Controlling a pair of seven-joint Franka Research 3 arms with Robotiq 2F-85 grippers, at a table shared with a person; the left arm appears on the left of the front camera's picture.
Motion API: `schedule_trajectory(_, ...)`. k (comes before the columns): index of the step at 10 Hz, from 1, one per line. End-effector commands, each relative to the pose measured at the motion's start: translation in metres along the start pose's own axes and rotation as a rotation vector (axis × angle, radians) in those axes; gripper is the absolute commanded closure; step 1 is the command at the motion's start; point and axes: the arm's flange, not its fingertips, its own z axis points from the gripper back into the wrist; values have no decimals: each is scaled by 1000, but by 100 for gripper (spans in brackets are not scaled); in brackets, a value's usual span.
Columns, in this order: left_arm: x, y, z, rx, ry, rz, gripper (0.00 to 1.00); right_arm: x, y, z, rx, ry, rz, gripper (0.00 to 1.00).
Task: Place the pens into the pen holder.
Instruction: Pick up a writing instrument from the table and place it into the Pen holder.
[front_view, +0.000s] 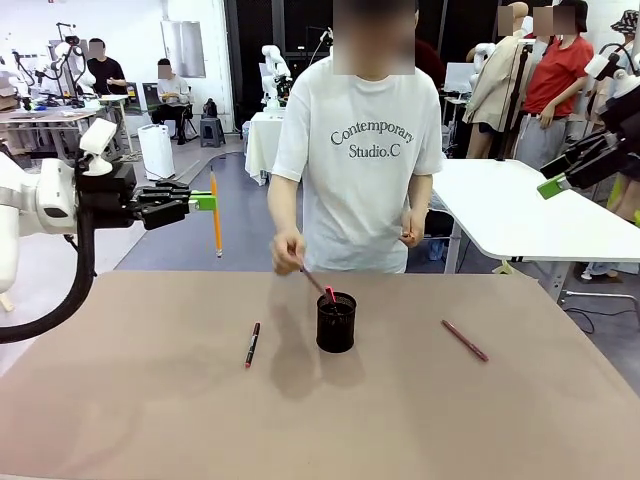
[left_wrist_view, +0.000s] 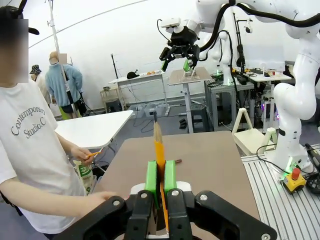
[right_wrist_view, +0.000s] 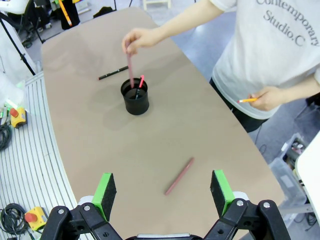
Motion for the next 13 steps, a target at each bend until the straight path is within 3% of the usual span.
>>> schedule_trajectory(1, 0, 0, 0, 4, 3, -2, 100, 2, 1, 1, -1, -12, 1, 0)
schedule_trajectory(13, 0, 0, 0, 4, 3, -2, 100, 2, 1, 1, -1, -12, 1, 0)
